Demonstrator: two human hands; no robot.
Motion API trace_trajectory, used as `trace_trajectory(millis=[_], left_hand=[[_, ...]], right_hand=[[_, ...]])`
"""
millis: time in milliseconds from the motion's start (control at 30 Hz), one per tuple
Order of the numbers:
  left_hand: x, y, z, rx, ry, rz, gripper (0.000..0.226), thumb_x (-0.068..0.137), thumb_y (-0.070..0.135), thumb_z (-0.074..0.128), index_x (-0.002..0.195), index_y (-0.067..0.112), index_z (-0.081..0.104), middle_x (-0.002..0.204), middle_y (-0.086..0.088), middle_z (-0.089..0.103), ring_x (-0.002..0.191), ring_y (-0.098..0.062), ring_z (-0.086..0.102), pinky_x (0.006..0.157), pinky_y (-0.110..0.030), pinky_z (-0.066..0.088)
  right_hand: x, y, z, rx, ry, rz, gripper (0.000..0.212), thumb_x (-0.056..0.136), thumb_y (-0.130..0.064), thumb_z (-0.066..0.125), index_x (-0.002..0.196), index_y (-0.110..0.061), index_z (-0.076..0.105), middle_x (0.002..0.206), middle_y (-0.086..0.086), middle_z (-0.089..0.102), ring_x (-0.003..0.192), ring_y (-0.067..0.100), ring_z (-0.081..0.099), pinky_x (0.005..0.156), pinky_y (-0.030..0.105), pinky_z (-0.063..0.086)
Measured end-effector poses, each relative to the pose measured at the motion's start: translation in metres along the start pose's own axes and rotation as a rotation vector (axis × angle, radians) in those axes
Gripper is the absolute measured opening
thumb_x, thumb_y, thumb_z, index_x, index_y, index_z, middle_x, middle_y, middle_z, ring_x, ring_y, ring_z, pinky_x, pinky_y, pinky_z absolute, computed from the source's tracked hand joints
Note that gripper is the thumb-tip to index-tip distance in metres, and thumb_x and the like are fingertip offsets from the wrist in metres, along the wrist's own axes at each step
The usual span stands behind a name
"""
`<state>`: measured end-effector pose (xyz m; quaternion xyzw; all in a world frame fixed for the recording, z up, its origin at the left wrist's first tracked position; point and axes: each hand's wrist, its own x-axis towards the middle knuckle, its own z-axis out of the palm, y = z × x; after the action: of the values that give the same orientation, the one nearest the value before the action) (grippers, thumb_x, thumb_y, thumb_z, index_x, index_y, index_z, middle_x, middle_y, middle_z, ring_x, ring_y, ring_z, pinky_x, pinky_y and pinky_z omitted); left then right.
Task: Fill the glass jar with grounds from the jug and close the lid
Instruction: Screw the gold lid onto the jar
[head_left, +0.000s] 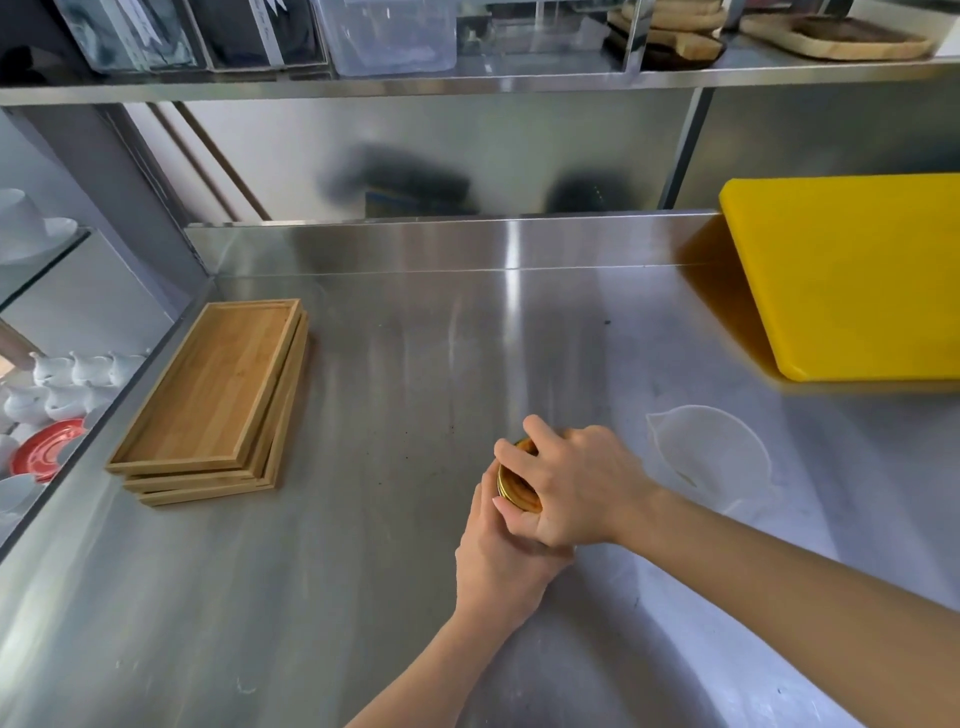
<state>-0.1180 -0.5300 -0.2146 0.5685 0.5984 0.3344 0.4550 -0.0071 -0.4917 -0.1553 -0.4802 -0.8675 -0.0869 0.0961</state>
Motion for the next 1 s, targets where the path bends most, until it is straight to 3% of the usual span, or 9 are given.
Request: trace_trajectory(millis=[167, 300, 533, 633, 733, 800, 867, 933, 1000], left_hand=[[-0.004, 0.003, 0.003, 0.008, 0.024, -0.048, 0.078, 0.049, 0.039, 0.069, 0.118, 0.052, 0.036, 0.107, 0.014, 0.066, 0.084, -0.005, 0.064, 0.07, -0.028, 0.052], [-0.007, 0.005, 0.01, 0.011, 0.084, -0.058, 0.076, 0.056, 0.047, 0.069, 0.114, 0.064, 0.024, 0.112, 0.021, 0.062, 0.092, -0.002, 0.062, 0.067, -0.017, 0.043], [-0.013, 0.011, 0.022, -0.017, 0.179, -0.142, 0.077, 0.052, 0.06, 0.054, 0.109, 0.07, 0.003, 0.123, 0.019, 0.058, 0.095, -0.005, 0.06, 0.077, -0.027, 0.047], [-0.013, 0.012, 0.022, -0.002, 0.178, -0.14, 0.075, 0.056, 0.057, 0.058, 0.109, 0.068, 0.005, 0.126, 0.021, 0.054, 0.088, -0.004, 0.056, 0.072, -0.025, 0.043], [-0.013, 0.013, 0.021, 0.008, 0.162, -0.149, 0.075, 0.06, 0.055, 0.061, 0.112, 0.065, 0.008, 0.125, 0.024, 0.051, 0.097, -0.011, 0.061, 0.067, -0.026, 0.043], [-0.011, 0.012, 0.02, 0.046, 0.129, -0.108, 0.076, 0.064, 0.05, 0.065, 0.125, 0.054, 0.018, 0.127, 0.021, 0.048, 0.109, -0.014, 0.058, 0.073, -0.031, 0.047], [-0.007, 0.007, 0.015, 0.135, 0.079, -0.029, 0.081, 0.069, 0.043, 0.071, 0.137, 0.039, 0.026, 0.135, 0.011, 0.044, 0.121, -0.017, 0.049, 0.09, -0.036, 0.048], [-0.007, 0.004, 0.006, 0.279, -0.036, 0.004, 0.101, 0.069, 0.043, 0.075, 0.148, 0.027, 0.014, 0.151, 0.003, 0.026, 0.137, -0.022, 0.029, 0.106, -0.034, 0.033], [-0.008, 0.003, -0.015, 0.344, -0.159, -0.087, 0.119, 0.063, 0.049, 0.079, 0.15, 0.025, 0.003, 0.159, 0.001, 0.01, 0.145, -0.023, 0.011, 0.114, -0.043, 0.022]], right_hand=[[0.0, -0.008, 0.0, -0.011, 0.016, 0.113, 0.045, 0.076, -0.052, 0.044, 0.095, -0.015, 0.063, 0.074, 0.012, 0.058, 0.036, 0.03, 0.05, 0.041, 0.024, 0.035], [0.001, -0.019, 0.005, -0.081, 0.033, 0.255, 0.038, 0.072, -0.049, 0.056, 0.087, -0.016, 0.063, 0.068, 0.011, 0.054, 0.031, 0.027, 0.045, 0.041, 0.022, 0.028], [0.002, -0.026, 0.008, -0.106, -0.01, 0.391, 0.044, 0.077, -0.052, 0.045, 0.094, -0.015, 0.061, 0.074, 0.013, 0.053, 0.033, 0.026, 0.045, 0.041, 0.024, 0.029], [0.001, -0.025, 0.007, -0.091, -0.001, 0.384, 0.045, 0.079, -0.053, 0.044, 0.096, -0.015, 0.059, 0.076, 0.013, 0.052, 0.035, 0.027, 0.044, 0.042, 0.025, 0.03], [0.001, -0.025, 0.005, -0.051, 0.007, 0.371, 0.046, 0.08, -0.055, 0.041, 0.098, -0.016, 0.057, 0.078, 0.012, 0.052, 0.038, 0.024, 0.04, 0.042, 0.024, 0.031], [0.0, -0.025, 0.004, -0.041, 0.025, 0.368, 0.046, 0.081, -0.056, 0.041, 0.099, -0.016, 0.056, 0.079, 0.011, 0.053, 0.041, 0.023, 0.037, 0.043, 0.024, 0.031], [-0.003, -0.025, 0.002, -0.048, 0.053, 0.382, 0.046, 0.08, -0.058, 0.044, 0.1, -0.018, 0.057, 0.079, 0.01, 0.055, 0.043, 0.021, 0.036, 0.044, 0.023, 0.028], [-0.005, -0.028, -0.001, -0.024, 0.0, 0.42, 0.054, 0.08, -0.064, 0.04, 0.111, -0.021, 0.051, 0.09, 0.009, 0.059, 0.053, 0.022, 0.047, 0.047, 0.025, 0.031], [-0.007, -0.027, -0.005, 0.029, -0.093, 0.453, 0.069, 0.076, -0.074, 0.034, 0.125, -0.025, 0.036, 0.111, 0.008, 0.056, 0.083, 0.028, 0.059, 0.06, 0.034, 0.043]])
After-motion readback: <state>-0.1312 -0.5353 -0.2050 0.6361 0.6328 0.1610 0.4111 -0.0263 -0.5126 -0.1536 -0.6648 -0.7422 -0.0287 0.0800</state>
